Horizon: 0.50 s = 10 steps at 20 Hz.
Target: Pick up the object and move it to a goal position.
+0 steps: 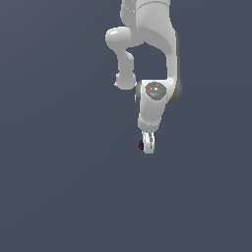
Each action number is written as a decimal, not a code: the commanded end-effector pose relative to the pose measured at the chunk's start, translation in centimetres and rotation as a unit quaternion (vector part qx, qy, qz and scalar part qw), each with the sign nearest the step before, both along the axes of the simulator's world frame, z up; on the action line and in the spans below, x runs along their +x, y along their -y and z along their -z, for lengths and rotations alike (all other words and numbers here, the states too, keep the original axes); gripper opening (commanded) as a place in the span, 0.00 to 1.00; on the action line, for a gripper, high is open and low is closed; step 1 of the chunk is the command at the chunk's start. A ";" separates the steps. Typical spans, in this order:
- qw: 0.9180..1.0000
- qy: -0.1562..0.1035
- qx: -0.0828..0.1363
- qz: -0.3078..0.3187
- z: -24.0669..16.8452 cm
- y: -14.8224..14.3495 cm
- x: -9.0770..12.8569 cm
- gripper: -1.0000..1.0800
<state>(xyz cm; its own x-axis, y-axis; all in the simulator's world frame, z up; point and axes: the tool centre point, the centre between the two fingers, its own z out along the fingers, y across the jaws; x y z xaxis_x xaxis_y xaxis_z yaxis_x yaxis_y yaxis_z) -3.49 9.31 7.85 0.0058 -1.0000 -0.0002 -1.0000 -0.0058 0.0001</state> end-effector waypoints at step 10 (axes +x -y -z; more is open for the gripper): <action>1.000 0.000 0.000 0.002 3.6 0.1 -0.1 0.96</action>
